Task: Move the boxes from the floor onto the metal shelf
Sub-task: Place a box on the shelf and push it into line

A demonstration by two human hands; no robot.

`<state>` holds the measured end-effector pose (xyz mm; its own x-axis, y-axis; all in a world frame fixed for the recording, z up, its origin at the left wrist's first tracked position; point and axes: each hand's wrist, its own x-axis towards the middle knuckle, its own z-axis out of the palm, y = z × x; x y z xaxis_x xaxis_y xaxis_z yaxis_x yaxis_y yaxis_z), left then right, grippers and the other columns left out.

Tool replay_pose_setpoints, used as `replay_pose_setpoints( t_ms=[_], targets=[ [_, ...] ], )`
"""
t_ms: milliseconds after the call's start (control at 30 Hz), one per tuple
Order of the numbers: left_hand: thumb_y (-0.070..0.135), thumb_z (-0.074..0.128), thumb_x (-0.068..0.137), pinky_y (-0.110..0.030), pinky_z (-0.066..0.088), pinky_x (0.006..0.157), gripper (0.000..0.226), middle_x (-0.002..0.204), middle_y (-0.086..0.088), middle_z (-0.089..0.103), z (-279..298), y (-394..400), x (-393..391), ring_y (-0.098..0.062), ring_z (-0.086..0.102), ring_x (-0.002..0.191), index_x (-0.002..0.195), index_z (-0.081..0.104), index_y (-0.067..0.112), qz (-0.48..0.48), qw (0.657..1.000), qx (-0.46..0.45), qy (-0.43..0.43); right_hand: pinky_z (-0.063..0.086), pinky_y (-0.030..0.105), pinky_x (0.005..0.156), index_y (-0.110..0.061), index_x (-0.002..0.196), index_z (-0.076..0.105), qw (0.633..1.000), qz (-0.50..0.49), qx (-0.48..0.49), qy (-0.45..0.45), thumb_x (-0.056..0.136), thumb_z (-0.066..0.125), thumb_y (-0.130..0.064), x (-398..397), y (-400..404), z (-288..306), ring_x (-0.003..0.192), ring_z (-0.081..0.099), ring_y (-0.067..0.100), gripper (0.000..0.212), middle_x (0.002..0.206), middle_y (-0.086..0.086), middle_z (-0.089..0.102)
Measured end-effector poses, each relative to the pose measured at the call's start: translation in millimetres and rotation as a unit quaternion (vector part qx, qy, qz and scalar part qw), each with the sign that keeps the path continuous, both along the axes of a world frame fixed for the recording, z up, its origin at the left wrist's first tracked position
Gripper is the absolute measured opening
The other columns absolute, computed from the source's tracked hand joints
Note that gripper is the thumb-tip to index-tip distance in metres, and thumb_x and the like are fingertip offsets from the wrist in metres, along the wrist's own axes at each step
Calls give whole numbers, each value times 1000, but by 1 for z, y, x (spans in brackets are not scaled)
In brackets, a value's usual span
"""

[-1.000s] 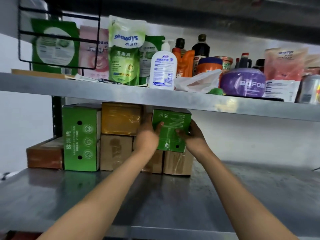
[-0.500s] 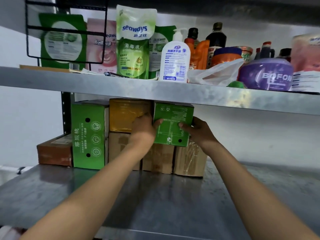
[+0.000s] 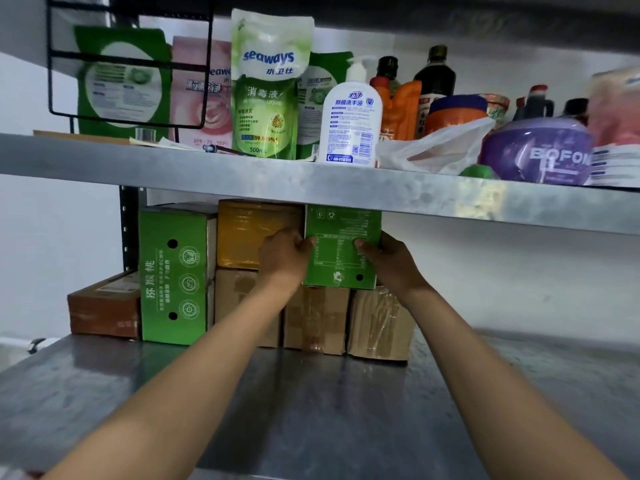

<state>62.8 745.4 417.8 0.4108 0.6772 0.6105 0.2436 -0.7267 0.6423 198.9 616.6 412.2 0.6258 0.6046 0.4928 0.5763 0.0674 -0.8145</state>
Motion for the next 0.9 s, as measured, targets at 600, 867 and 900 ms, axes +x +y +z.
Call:
replay_pose_setpoints(
  t_ms=[600,867,900],
  targets=[
    [12,50,95,-33,43,71,19,104,-20,65,11,46,50,-35,62,98,97,65,0,81,978,134,140,53,39,88,-10,121,62,996,-70,-40,-47,94,61,-34,43,57,5,98,64,26,36,108,8,68],
    [21,45,100,-33,47,67,31,92,-17,68,-13,22,36,-27,61,77,87,67,3,19,979,153,136,39,29,72,-8,108,58,983,-143,-102,-53,104,37,-31,14,37,-18,101,63,32,31,111,17,66],
    [18,44,100,-35,50,72,28,97,-17,68,-19,14,33,-29,62,83,95,68,4,6,973,167,157,39,29,73,-10,107,56,980,-150,-105,-76,104,35,-28,7,28,-26,106,62,32,28,114,15,65]
  ],
)
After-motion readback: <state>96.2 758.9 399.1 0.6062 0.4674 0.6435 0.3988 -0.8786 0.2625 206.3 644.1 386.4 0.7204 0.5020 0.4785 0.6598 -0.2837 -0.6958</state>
